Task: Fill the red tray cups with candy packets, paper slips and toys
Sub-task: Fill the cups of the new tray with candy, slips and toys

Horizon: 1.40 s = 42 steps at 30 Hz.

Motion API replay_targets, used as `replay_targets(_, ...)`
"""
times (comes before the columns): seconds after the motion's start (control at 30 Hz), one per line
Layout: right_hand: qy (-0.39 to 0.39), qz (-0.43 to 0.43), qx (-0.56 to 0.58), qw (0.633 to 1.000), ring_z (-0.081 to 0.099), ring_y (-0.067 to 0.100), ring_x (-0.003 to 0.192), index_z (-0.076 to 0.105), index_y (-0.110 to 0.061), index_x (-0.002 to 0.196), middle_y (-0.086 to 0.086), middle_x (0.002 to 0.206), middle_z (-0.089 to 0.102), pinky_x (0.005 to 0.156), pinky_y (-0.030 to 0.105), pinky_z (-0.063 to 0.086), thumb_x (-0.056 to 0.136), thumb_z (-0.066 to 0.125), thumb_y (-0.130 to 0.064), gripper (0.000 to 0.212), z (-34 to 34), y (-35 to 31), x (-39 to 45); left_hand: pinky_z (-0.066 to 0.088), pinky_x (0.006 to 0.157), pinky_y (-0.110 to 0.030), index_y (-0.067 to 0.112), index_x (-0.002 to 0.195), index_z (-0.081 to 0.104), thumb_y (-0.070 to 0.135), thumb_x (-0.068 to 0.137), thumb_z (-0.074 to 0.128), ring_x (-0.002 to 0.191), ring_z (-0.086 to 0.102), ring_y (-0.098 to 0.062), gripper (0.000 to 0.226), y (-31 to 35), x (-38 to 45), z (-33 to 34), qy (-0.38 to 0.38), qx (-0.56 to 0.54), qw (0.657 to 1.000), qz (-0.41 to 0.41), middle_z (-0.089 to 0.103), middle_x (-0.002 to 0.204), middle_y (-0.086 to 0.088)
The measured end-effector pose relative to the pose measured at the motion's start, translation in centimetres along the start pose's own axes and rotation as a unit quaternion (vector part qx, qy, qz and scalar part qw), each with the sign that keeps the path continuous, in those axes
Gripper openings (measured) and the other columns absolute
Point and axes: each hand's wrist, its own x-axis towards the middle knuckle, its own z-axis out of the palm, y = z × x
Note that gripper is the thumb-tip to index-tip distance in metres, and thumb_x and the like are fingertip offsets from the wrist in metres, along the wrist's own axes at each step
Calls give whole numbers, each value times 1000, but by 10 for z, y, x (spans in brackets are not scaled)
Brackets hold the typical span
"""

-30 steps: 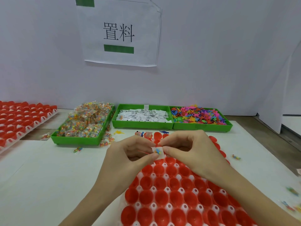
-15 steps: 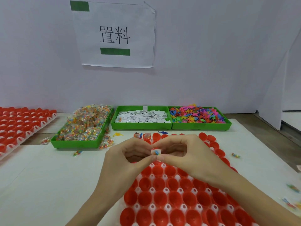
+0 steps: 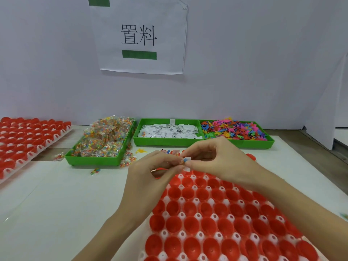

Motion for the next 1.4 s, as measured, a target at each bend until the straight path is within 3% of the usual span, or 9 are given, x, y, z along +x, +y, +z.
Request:
replay_targets(0.23,-18,-9,-4,1000,76,7,90,82,-27,98,-12,95,79,83,19,58,89,79,-29,10,0,5,4,59,76,-19,20,96,80,24,77,86,80,76,-11,20,0,0,-4,11,12,1000,26,78,84,11)
replay_targets(0.3,-9,1,-11,1000,76,9,87,82,-29,96,-10,91,79,85,20,58,89,79,-31,8,-2,9,8,58,78,-19,22,107,78,34,83,81,88,74,-11,27,0,1,-1,13,50,997,49,75,90,15)
replay_targets(0.37,45,5,-56,997,76,9,81,82,-27,93,-7,85,79,81,23,60,89,79,-28,5,-8,19,17,52,92,-19,24,122,72,45,97,64,112,64,-10,33,-1,3,1,6,142,987,71,69,112,19)
replay_targets(0.47,132,10,-126,983,74,6,78,82,-21,89,-7,80,78,81,30,61,89,78,-20,4,-17,40,30,21,119,-20,32,142,58,52,107,28,144,33,-3,51,-4,2,0,-106,254,958,83,49,147,27)
replay_targets(0.63,154,6,-133,979,73,3,78,82,-22,90,-8,81,78,79,25,60,89,79,-21,3,-15,58,45,-7,121,-26,43,156,35,59,102,-4,149,-11,14,69,-9,0,1,-284,364,886,51,22,160,38)
replay_targets(0.8,122,-8,-161,979,73,6,79,82,-16,94,-6,81,78,79,24,59,89,78,-20,7,-4,59,63,-14,118,-23,44,154,39,69,92,-13,147,-12,18,85,-6,6,1,-308,325,894,9,27,158,38)
replay_targets(1.0,76,-21,-246,966,63,-8,69,81,-19,97,-14,77,72,66,4,44,88,79,-22,10,0,62,66,-18,120,-24,42,156,37,73,90,-11,143,-10,25,87,-9,6,3,-315,296,901,-22,27,160,33)
replay_targets(1.23,25,24,-293,956,69,2,76,79,-16,89,-3,85,76,70,18,54,83,84,-21,10,-2,48,77,-22,116,-19,43,155,37,79,88,-13,142,-5,27,91,-14,6,3,-319,287,903,-19,32,158,33)
replay_targets(1.4,-19,65,-325,943,66,1,80,81,-20,90,-4,89,75,72,17,53,84,84,-26,9,-4,37,87,-24,115,-19,44,155,35,79,89,-13,142,-5,27,89,-15,6,3,-320,291,901,-16,30,159,34)
